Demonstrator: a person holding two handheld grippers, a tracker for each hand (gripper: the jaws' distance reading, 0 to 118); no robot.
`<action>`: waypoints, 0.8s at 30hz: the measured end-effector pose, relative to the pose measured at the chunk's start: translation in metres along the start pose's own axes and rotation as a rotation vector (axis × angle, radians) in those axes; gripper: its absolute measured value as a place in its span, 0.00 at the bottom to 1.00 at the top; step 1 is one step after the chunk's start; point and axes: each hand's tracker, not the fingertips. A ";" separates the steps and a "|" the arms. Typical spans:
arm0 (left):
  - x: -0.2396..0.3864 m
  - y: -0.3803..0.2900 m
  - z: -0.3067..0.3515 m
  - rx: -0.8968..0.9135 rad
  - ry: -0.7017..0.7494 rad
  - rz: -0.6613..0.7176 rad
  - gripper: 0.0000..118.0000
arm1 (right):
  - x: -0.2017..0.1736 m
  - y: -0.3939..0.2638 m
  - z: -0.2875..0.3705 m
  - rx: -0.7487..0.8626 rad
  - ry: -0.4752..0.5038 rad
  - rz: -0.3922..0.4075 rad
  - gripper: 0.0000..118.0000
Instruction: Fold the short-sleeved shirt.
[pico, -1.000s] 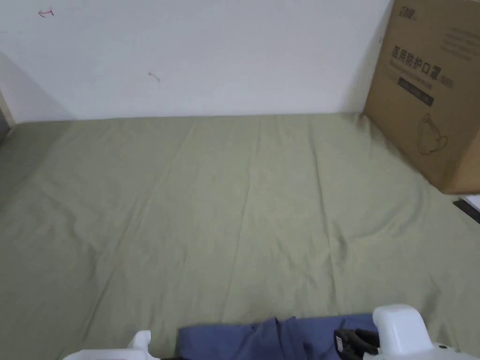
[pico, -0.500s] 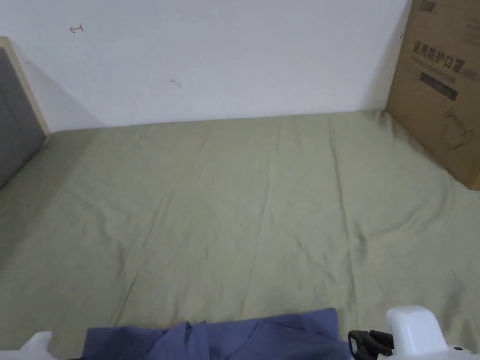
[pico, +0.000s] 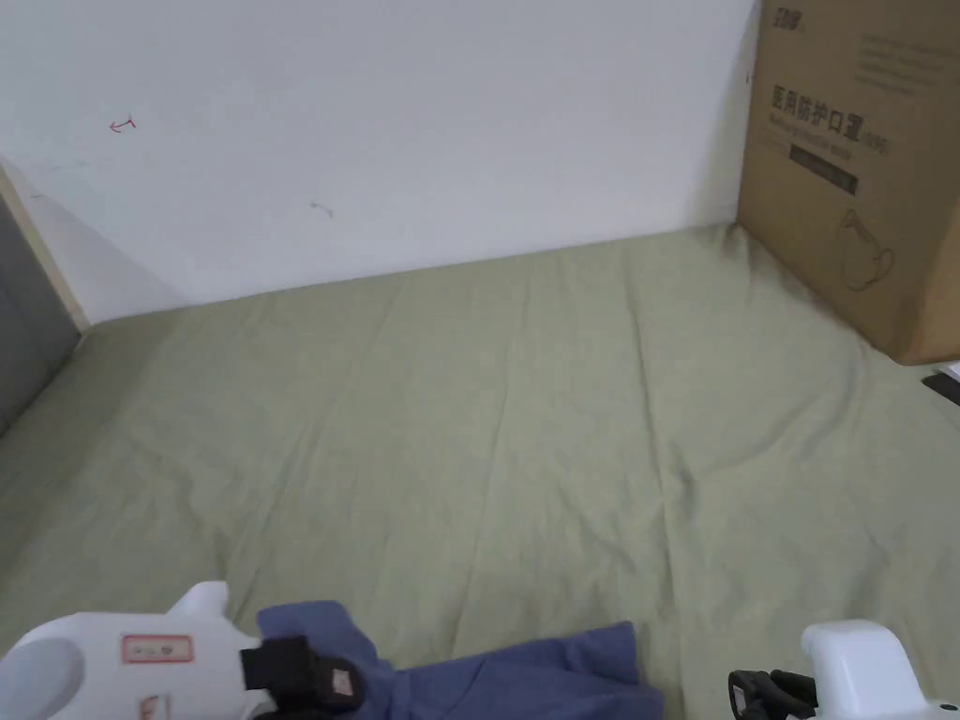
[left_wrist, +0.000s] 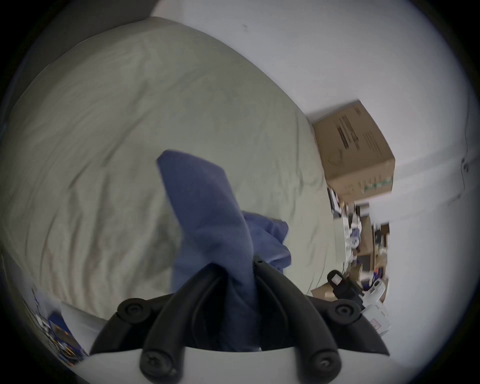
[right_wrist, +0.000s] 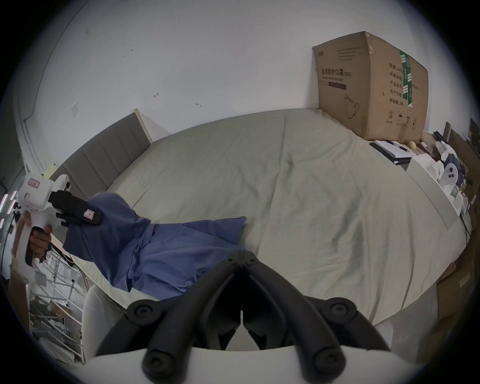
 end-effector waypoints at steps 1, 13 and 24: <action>0.012 0.001 -0.012 -0.011 -0.008 -0.006 0.07 | 0.006 -0.001 0.001 0.004 -0.003 -0.002 0.00; 0.090 -0.009 -0.162 -0.263 -0.006 -0.200 0.83 | 0.049 -0.020 0.003 -0.021 -0.027 -0.135 0.00; 0.066 -0.007 -0.092 -0.098 0.064 -0.228 0.78 | 0.045 -0.028 -0.006 -0.063 -0.031 -0.139 0.00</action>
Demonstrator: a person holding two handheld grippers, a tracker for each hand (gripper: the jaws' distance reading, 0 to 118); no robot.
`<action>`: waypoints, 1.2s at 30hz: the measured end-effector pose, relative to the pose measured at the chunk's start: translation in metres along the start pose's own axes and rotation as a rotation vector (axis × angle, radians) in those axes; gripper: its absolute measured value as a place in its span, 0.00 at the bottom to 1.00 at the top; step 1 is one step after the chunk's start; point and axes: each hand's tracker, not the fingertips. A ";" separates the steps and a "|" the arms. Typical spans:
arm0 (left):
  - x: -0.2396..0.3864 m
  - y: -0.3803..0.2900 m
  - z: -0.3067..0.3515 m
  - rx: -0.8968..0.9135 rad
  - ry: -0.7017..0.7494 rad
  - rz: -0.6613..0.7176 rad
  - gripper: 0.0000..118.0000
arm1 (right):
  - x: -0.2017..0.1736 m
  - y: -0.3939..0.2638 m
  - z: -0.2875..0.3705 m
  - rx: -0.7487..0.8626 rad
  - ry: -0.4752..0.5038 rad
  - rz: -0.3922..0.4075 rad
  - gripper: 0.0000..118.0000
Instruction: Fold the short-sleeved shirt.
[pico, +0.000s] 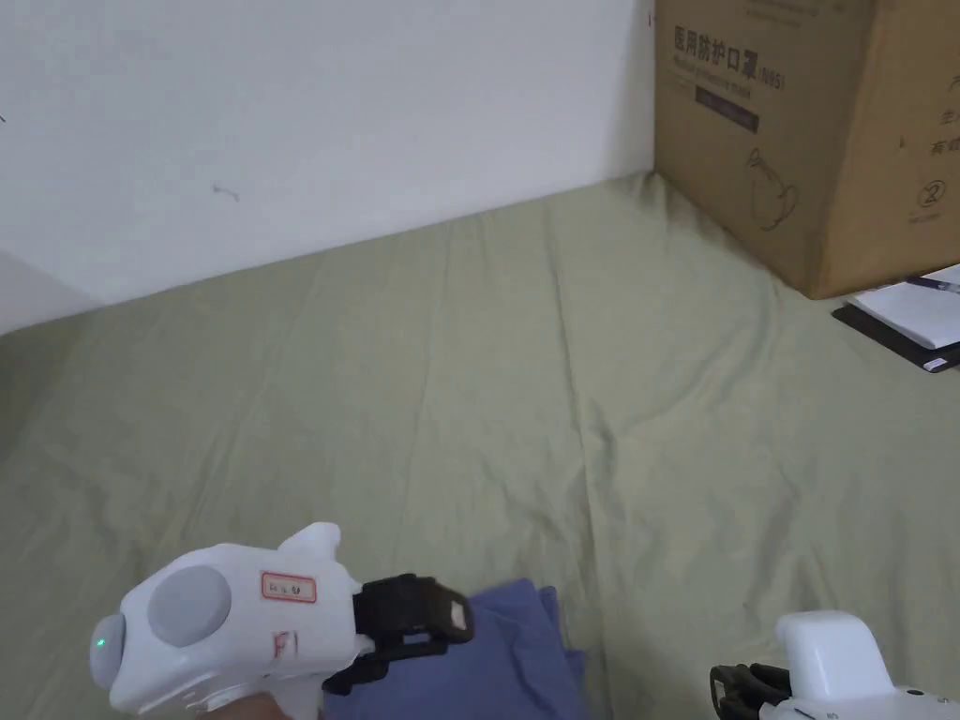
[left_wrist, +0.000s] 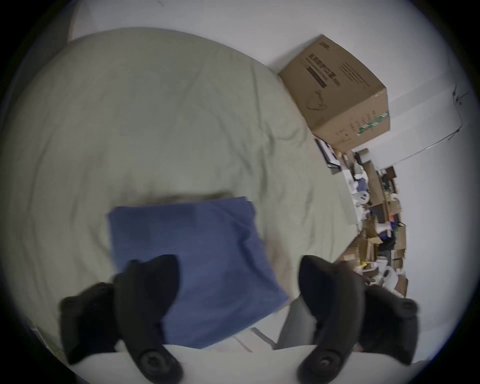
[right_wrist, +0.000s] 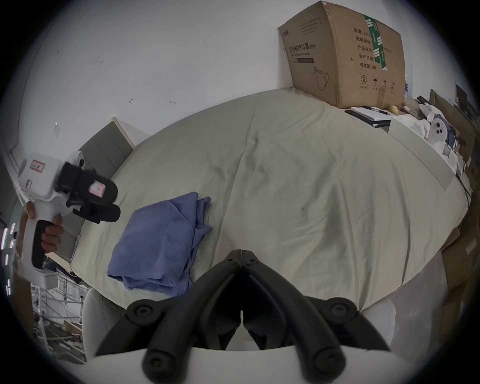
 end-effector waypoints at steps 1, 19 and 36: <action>-0.006 -0.002 -0.001 -0.003 0.017 -0.006 0.52 | -0.003 0.000 -0.001 0.001 0.004 0.005 0.00; 0.051 -0.041 -0.148 -0.254 -0.167 -0.077 0.02 | 0.000 -0.006 -0.006 -0.065 0.010 -0.009 0.00; -0.101 -0.064 0.032 0.106 -0.277 0.118 0.27 | -0.107 0.029 -0.079 -0.125 0.207 0.298 0.00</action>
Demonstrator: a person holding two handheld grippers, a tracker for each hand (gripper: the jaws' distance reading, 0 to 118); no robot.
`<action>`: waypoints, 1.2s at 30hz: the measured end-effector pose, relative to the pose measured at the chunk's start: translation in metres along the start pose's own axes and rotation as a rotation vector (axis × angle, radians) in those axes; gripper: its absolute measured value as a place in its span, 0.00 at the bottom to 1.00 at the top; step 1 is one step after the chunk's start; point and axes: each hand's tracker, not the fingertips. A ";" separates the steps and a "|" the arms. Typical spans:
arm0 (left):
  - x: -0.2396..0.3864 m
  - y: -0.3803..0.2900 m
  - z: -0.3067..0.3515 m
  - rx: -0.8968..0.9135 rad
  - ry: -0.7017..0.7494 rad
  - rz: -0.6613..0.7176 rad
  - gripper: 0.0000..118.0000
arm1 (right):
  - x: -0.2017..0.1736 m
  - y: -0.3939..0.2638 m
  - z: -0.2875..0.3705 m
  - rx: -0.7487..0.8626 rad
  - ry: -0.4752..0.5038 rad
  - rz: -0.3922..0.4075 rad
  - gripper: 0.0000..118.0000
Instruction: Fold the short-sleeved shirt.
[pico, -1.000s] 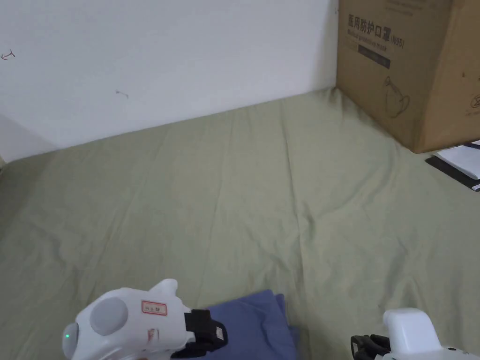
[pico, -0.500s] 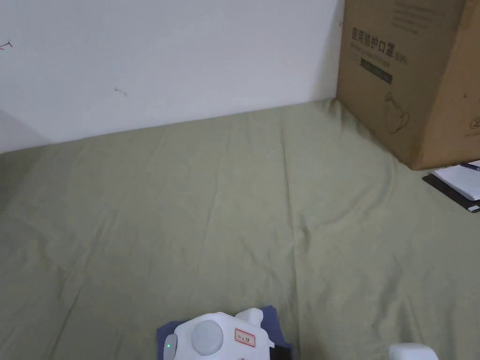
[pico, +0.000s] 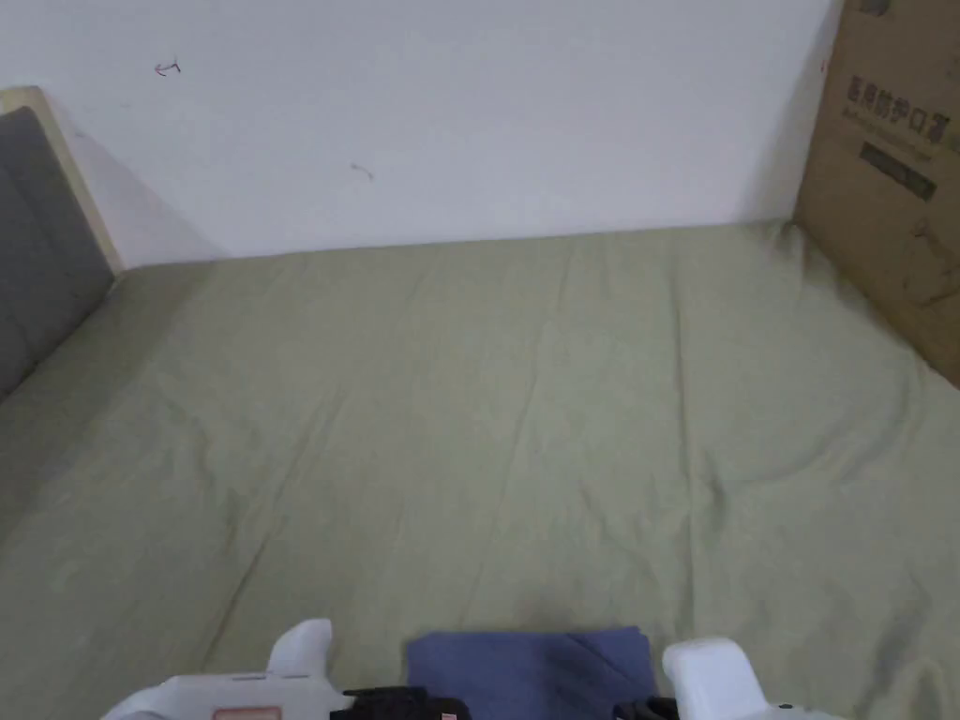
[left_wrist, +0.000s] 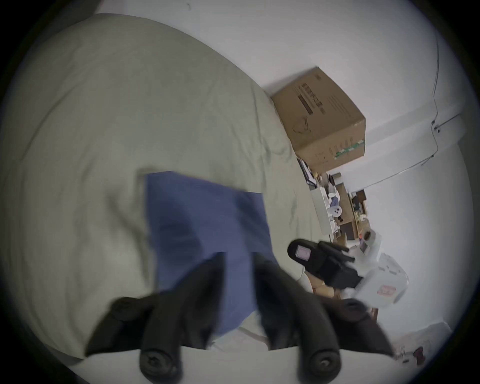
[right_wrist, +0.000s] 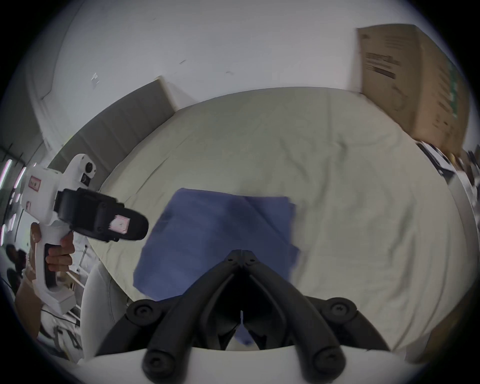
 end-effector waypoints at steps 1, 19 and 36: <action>-0.012 -0.004 0.006 0.007 -0.037 0.020 0.56 | -0.004 0.001 -0.012 -0.008 0.006 0.005 0.00; -0.088 0.029 -0.104 -0.211 -0.380 0.289 0.84 | -0.015 -0.024 -0.052 -0.064 -0.044 -0.022 0.00; -0.065 0.033 -0.083 -0.197 -0.178 0.201 0.19 | -0.049 -0.003 0.005 0.190 -0.171 -0.079 0.00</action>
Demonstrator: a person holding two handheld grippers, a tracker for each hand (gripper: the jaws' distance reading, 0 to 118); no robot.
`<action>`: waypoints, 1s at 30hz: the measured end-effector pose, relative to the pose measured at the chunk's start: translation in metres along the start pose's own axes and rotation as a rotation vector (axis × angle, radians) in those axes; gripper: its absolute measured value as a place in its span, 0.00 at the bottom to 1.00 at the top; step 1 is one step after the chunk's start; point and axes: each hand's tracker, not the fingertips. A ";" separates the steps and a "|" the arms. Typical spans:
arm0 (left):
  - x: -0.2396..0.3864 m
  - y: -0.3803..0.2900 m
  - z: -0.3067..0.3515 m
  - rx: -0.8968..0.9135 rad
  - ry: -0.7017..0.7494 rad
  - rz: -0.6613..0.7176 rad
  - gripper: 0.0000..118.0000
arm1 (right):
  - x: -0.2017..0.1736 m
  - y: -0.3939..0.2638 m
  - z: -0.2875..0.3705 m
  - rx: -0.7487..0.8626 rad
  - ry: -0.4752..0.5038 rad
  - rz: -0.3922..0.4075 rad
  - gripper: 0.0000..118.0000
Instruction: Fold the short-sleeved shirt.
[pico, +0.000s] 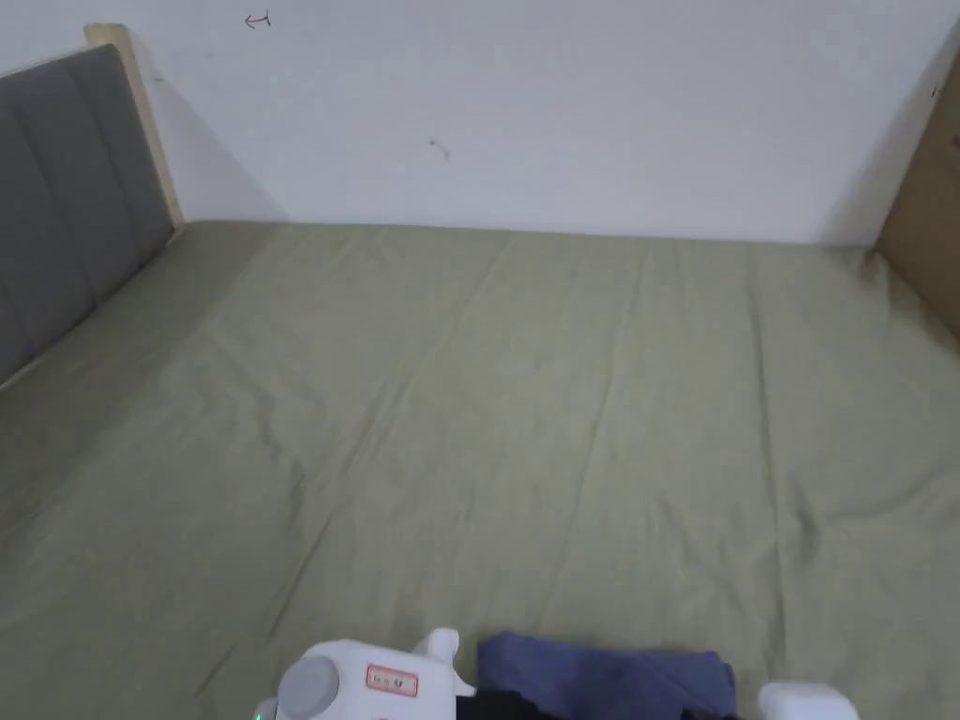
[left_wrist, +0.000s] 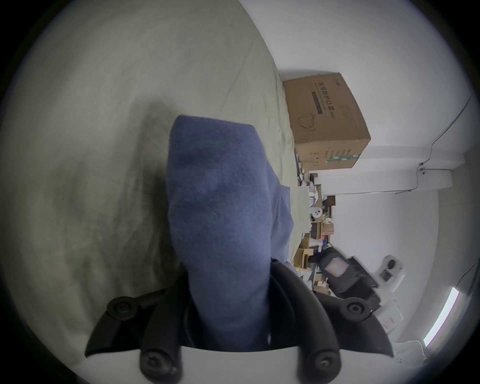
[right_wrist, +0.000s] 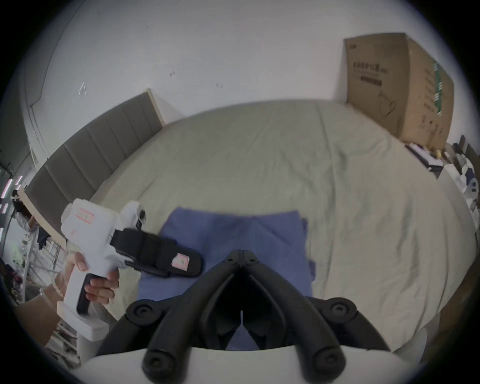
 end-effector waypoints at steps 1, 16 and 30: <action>0.001 0.001 0.007 0.001 0.013 -0.010 0.19 | -0.006 0.003 0.008 0.050 -0.039 -0.005 0.00; -0.070 0.081 0.254 0.139 0.647 -0.165 0.19 | -0.082 0.047 0.034 0.395 -0.147 0.048 0.00; -0.108 0.099 0.312 0.076 1.429 -0.380 0.94 | -0.079 0.033 -0.003 0.230 -0.134 0.083 0.00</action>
